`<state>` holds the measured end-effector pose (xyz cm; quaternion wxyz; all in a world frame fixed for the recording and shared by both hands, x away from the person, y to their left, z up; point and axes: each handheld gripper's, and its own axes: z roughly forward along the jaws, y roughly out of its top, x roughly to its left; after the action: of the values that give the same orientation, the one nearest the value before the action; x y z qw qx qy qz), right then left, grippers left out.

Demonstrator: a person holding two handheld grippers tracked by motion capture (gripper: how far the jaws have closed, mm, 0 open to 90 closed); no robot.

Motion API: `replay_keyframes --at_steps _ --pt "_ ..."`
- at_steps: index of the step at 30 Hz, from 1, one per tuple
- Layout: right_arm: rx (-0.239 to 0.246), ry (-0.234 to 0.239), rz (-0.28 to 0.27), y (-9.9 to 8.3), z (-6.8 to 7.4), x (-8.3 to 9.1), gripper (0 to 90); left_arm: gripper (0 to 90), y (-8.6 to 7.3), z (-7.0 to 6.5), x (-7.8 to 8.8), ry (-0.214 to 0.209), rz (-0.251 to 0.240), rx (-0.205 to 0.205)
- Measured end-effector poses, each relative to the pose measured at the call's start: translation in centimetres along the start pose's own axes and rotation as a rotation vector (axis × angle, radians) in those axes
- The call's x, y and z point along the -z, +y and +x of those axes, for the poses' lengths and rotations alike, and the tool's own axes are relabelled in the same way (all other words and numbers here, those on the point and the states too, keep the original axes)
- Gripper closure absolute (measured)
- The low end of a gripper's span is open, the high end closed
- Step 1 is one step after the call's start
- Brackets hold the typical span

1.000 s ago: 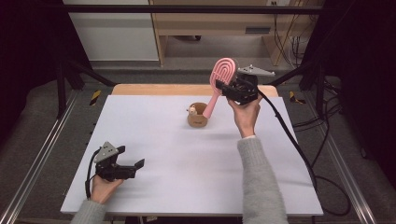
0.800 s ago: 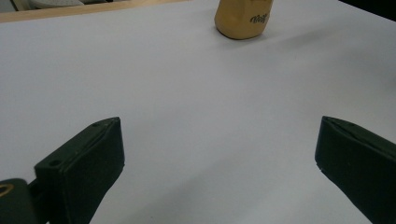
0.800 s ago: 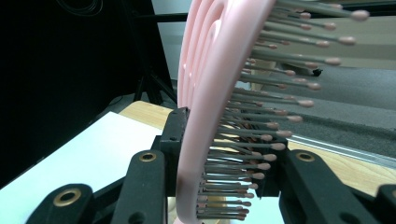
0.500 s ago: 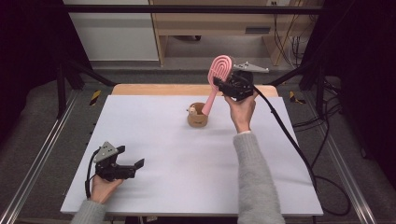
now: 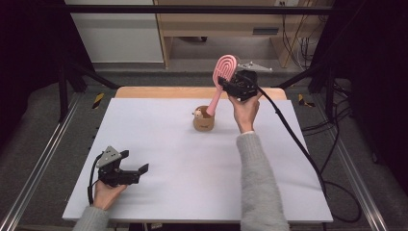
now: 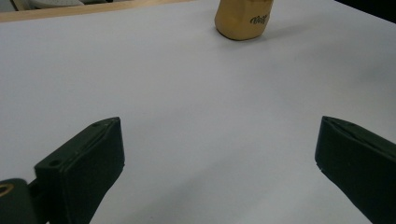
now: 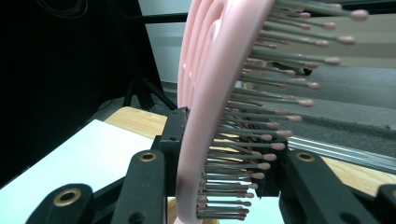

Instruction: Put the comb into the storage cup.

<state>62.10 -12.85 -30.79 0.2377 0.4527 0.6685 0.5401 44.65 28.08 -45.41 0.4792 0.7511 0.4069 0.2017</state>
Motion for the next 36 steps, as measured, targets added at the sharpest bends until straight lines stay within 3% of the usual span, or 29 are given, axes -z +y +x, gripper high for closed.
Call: replay_keyframes --at_steps 23,36 --pt "-0.021 -0.014 0.011 -0.7 0.1 -2.4 64.0 1.3 0.0 0.0 0.0 0.001 0.002 -0.002" --pt "-0.004 -0.034 0.047 -1.9 0.3 -3.7 64.0 1.3 0.0 0.1 0.1 0.001 0.001 0.0"
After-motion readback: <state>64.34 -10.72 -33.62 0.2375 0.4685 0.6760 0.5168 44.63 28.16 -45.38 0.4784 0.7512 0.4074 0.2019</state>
